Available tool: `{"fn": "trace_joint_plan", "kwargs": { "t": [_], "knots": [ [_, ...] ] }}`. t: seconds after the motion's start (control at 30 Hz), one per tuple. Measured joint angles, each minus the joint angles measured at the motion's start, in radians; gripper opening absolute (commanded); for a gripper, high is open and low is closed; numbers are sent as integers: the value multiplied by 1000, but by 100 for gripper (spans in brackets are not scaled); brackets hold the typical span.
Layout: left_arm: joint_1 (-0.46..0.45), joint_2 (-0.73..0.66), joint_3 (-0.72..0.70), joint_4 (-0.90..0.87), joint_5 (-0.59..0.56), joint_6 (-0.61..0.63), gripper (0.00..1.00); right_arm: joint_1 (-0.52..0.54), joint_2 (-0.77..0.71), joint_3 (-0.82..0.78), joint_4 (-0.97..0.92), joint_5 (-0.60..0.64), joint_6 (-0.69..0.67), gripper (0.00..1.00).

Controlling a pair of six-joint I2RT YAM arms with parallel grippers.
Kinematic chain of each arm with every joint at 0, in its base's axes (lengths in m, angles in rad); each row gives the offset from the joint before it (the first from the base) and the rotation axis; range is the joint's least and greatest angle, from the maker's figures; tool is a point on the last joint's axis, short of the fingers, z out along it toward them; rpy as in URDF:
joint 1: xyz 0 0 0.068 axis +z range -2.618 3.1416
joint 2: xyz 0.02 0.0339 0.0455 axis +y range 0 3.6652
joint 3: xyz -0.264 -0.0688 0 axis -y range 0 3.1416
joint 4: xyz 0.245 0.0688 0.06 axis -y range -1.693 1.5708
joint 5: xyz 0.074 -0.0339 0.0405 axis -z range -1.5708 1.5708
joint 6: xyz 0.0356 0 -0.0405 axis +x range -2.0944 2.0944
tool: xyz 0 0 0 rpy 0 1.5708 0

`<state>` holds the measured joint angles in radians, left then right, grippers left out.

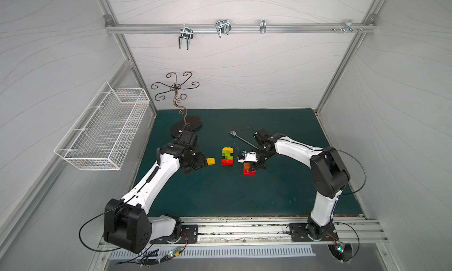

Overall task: Assemble the letter s with lego
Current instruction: Assemble the lego brick with the lego brick.

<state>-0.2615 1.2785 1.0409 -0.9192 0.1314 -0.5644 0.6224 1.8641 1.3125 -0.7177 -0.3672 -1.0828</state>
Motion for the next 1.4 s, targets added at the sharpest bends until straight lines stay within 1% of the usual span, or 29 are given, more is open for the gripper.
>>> {"fn": "trace_joint_plan", "kwargs": {
  "t": [0.17,0.63,0.97,1.4],
  "knots": [
    [3,0,0,0,0,5,76,5,12,18,-20,7,-18,0],
    [6,0,0,-8,0,8,76,7,1,3,-5,13,-17,0],
    [6,-10,0,-16,0,8,76,9,-7,2,1,-14,12,0],
    [6,-16,0,-18,0,8,76,68,-8,26,-16,-42,66,0]
  ]
}}
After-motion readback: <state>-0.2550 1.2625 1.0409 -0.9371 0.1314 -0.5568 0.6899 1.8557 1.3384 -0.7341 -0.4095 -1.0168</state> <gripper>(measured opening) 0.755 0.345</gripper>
